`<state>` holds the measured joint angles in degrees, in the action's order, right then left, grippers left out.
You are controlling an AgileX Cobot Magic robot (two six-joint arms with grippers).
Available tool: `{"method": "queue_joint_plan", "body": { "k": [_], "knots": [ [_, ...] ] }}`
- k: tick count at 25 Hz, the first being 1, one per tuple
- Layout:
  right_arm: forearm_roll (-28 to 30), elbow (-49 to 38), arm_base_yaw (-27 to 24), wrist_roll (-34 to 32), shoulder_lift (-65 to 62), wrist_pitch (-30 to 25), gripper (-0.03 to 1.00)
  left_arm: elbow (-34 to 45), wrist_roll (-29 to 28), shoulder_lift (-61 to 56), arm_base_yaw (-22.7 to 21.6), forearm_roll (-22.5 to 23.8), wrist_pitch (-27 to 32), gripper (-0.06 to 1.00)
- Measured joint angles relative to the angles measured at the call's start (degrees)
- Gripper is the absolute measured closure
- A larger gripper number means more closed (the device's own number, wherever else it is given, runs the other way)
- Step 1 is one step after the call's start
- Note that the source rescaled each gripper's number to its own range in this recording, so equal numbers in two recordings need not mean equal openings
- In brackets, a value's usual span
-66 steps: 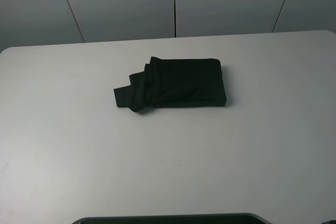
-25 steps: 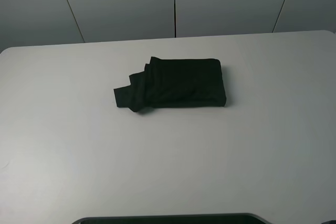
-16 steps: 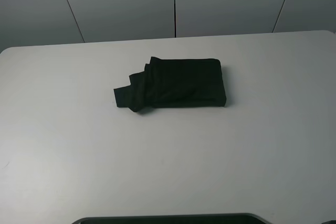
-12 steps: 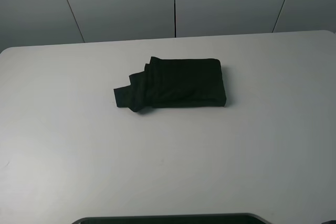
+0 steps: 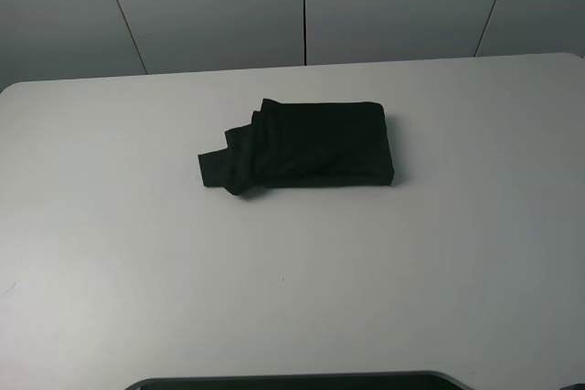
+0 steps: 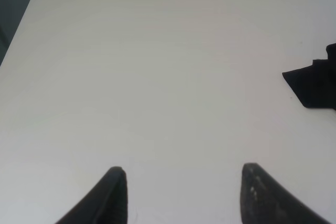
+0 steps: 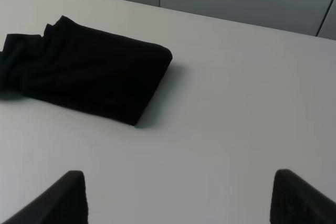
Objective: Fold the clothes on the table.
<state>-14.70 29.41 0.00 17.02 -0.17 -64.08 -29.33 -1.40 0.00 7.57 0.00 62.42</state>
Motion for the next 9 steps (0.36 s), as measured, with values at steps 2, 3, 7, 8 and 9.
{"method": "queue_joint_plan", "body": {
  "k": [2, 3, 7, 8, 9],
  "knots": [
    [0.0, 0.0, 0.0, 0.0, 0.0, 0.0, 0.2, 0.0, 0.0, 0.0, 0.0, 0.0, 0.0, 0.29],
    [0.0, 0.0, 0.0, 0.0, 0.0, 0.0, 0.2, 0.0, 0.0, 0.0, 0.0, 0.0, 0.0, 0.29],
    [0.0, 0.0, 0.0, 0.0, 0.0, 0.0, 0.2, 0.0, 0.0, 0.0, 0.0, 0.0, 0.0, 0.29],
    [0.0, 0.0, 0.0, 0.0, 0.0, 0.0, 0.2, 0.0, 0.0, 0.0, 0.0, 0.0, 0.0, 0.29],
    [0.0, 0.0, 0.0, 0.0, 0.0, 0.0, 0.2, 0.0, 0.0, 0.0, 0.0, 0.0, 0.0, 0.29]
  ]
}}
